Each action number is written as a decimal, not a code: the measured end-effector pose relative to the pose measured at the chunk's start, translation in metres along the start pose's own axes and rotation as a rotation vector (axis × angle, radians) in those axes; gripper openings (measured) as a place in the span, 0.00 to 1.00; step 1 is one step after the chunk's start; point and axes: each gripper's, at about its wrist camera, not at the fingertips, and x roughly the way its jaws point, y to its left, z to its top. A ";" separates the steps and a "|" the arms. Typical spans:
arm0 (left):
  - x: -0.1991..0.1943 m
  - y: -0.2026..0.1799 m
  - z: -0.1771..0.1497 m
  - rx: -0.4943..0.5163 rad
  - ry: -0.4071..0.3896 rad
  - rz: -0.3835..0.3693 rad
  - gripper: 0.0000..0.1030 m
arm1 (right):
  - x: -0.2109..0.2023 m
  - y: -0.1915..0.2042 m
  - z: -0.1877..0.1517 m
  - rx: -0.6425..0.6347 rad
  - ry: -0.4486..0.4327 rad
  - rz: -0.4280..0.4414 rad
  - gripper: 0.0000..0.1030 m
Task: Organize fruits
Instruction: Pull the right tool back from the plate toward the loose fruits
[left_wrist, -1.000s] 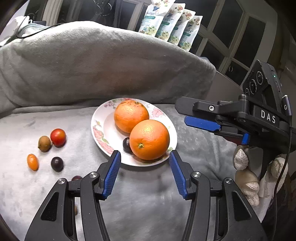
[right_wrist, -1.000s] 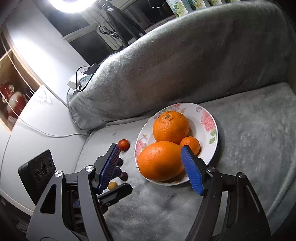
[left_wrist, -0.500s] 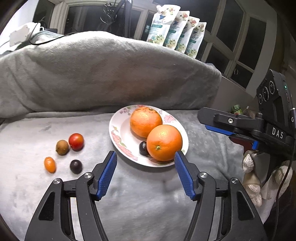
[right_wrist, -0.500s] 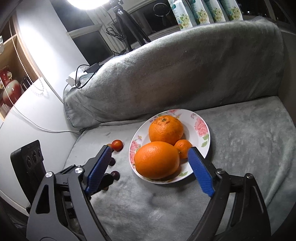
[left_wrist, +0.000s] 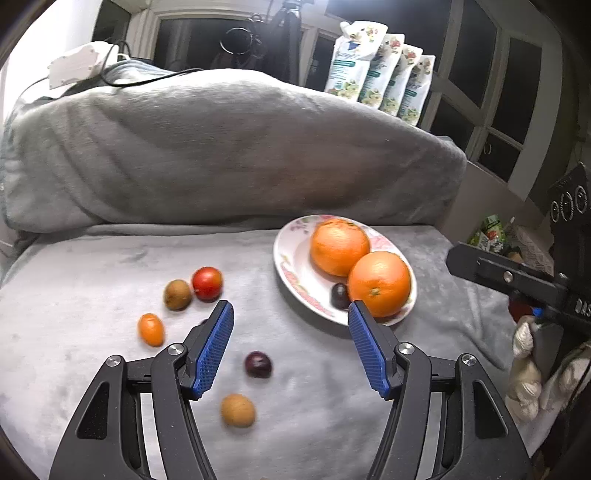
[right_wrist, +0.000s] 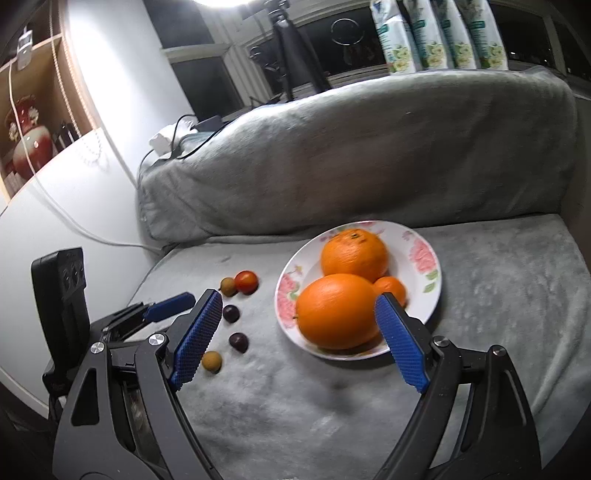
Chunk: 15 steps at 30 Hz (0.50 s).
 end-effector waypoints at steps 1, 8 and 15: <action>-0.001 0.003 0.000 -0.001 -0.001 0.005 0.62 | 0.001 0.002 -0.001 -0.006 0.003 0.002 0.85; -0.007 0.034 -0.002 -0.028 -0.008 0.056 0.62 | 0.011 0.024 -0.013 -0.067 0.043 0.016 0.85; -0.017 0.073 -0.004 -0.078 -0.010 0.111 0.62 | 0.024 0.048 -0.023 -0.160 0.097 0.030 0.85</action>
